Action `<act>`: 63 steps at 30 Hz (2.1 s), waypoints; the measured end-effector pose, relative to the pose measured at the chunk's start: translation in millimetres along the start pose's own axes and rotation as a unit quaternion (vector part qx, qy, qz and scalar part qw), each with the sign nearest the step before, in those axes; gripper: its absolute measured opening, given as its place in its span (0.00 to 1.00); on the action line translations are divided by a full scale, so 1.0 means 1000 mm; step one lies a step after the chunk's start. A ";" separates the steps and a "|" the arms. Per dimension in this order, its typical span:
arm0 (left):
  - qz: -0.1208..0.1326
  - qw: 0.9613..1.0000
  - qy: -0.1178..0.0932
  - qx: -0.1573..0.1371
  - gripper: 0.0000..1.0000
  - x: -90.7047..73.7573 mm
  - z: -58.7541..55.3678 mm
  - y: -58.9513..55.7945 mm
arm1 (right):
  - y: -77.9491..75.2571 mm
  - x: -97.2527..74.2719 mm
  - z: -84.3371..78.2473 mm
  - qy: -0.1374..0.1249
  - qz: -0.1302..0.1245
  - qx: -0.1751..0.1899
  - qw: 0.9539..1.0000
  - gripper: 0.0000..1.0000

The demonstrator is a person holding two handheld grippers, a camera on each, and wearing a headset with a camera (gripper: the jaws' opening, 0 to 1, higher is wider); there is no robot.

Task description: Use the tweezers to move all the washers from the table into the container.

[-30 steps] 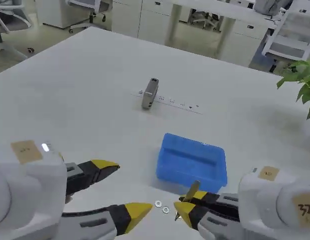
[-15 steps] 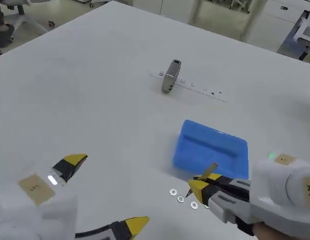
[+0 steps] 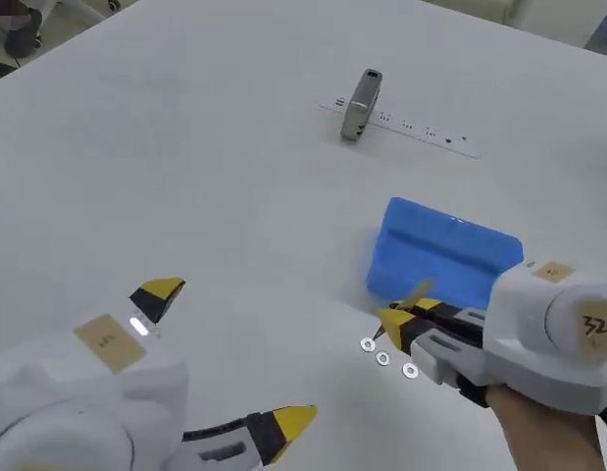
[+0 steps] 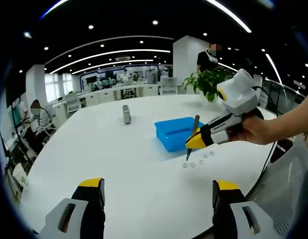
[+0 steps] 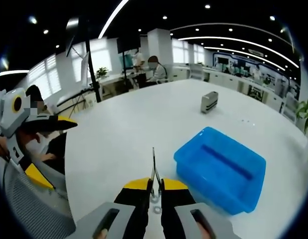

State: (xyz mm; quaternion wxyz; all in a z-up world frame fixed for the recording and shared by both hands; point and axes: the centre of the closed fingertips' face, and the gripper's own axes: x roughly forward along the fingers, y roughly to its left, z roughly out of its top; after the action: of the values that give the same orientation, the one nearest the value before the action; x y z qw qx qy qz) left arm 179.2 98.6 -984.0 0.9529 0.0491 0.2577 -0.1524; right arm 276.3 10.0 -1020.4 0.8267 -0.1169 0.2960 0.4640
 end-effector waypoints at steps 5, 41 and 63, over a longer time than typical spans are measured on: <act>0.001 1.000 0.009 0.005 0.93 0.000 -0.003 0.000 | -0.002 0.004 -0.004 0.007 0.001 -0.001 1.000 0.04; -0.009 0.998 0.033 0.050 0.93 0.003 -0.013 -0.006 | -0.001 0.001 -0.007 0.022 -0.036 -0.003 0.999 0.01; -0.016 0.998 0.047 0.049 0.95 0.005 -0.018 -0.008 | -0.019 -0.026 0.044 -0.039 -0.065 -0.017 0.997 0.01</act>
State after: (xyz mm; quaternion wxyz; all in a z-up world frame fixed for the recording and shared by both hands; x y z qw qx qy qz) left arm 172.2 92.8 -1002.4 0.9336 0.0985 0.2952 -0.1776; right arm 298.7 2.3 -971.5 0.8640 -0.1320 0.2477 0.4180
